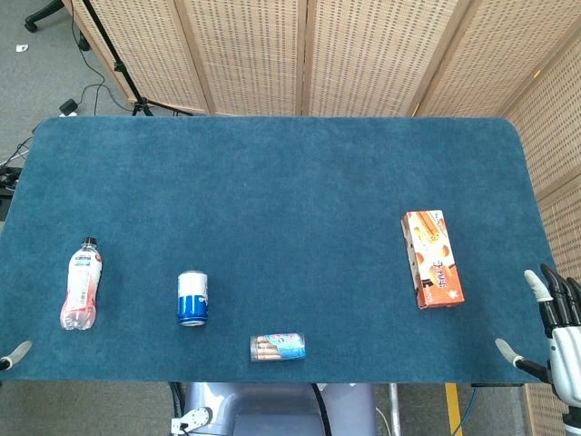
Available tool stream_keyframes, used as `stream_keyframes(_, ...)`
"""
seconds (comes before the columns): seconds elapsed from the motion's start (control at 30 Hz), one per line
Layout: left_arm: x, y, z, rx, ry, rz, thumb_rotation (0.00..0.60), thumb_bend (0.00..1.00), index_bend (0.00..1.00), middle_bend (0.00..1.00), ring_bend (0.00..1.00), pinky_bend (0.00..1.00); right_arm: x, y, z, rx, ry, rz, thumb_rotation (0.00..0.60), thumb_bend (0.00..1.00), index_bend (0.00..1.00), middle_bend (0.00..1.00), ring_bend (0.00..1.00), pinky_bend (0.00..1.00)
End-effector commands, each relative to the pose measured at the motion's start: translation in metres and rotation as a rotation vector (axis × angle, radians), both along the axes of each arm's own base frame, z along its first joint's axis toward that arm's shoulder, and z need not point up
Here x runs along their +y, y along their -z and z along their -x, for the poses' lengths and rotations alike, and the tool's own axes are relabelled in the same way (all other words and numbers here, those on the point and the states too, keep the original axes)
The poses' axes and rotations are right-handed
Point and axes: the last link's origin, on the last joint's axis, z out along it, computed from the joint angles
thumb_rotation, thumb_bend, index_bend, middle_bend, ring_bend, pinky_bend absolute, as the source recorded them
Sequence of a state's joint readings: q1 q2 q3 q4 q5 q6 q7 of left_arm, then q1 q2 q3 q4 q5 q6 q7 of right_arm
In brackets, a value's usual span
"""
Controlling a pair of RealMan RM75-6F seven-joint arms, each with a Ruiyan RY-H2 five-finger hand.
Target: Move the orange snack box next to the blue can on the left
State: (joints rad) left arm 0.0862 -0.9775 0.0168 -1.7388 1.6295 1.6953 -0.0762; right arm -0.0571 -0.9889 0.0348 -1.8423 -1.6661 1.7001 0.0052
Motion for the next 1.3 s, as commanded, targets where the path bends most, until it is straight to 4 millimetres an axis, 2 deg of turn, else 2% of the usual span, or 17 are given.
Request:
stream_keyframes(0.03,0.000,0.000,0.000,-0.001,0.000,0.007,0.600,0.00,0.00,0.00,0.00,0.00,-0.002,0.001,-0.001,-0.028,-0.011,-0.012,0.600,0.00,0.00,0.00,0.00,0.00)
stream_keyframes(0.13,0.001,0.000,0.001,-0.002,0.000,0.013,0.600,0.00,0.00,0.00,0.00,0.00,-0.007,0.003,-0.003,-0.105,-0.043,-0.046,0.600,0.00,0.00,0.00,0.00,0.00)
stream_keyframes(0.2,0.003,0.001,0.002,0.000,-0.002,0.018,0.600,0.00,0.00,0.00,0.00,0.00,-0.014,0.004,-0.001,-0.174,-0.052,-0.068,0.600,0.13,0.00,0.00,0.00,0.00)
stream_keyframes(0.23,0.003,0.001,0.002,0.002,-0.005,0.020,0.600,0.00,0.00,0.00,0.00,0.00,-0.019,0.004,0.001,-0.205,-0.051,-0.071,0.600,0.31,0.00,0.00,0.00,0.00)
stream_keyframes(0.3,0.005,0.001,0.003,0.003,-0.010,0.023,0.600,0.00,0.00,0.00,0.00,0.00,-0.030,0.006,0.006,-0.292,-0.044,-0.093,0.600,0.77,0.00,0.00,0.00,0.02)
stream_keyframes(0.37,0.007,0.002,0.003,0.003,-0.016,0.021,0.600,0.00,0.00,0.00,0.00,0.00,-0.041,0.007,0.013,-0.373,-0.028,-0.122,0.600,0.97,0.00,0.00,0.00,0.05)
stream_keyframes(0.4,0.007,0.002,0.003,0.002,-0.018,0.021,0.600,0.00,0.00,0.00,0.00,0.00,-0.045,0.008,0.016,-0.420,-0.016,-0.143,0.600,1.00,0.00,0.00,0.00,0.07)
stream_keyframes(0.47,0.008,0.003,0.003,0.004,-0.025,0.022,0.600,0.00,0.00,0.00,0.00,0.00,-0.059,0.009,0.029,-0.592,0.065,-0.230,0.600,1.00,0.00,0.00,0.00,0.08)
stream_keyframes(0.7,0.011,0.004,0.003,0.009,-0.037,0.027,0.600,0.00,0.00,0.00,0.00,0.00,-0.096,0.000,0.063,-0.690,0.267,-0.378,0.600,1.00,0.00,0.00,0.00,0.08)
stream_keyframes(0.97,0.017,0.005,0.004,0.015,-0.052,0.039,0.600,0.00,0.00,0.00,0.00,0.00,-0.136,-0.002,0.070,-0.707,0.427,-0.477,0.600,1.00,0.00,0.00,0.00,0.08)
stream_keyframes(1.3,0.020,0.006,0.006,0.011,-0.065,0.057,0.600,0.00,0.00,0.00,0.00,0.00,-0.166,0.003,0.076,-0.680,0.547,-0.487,0.600,1.00,0.01,0.00,0.00,0.08)
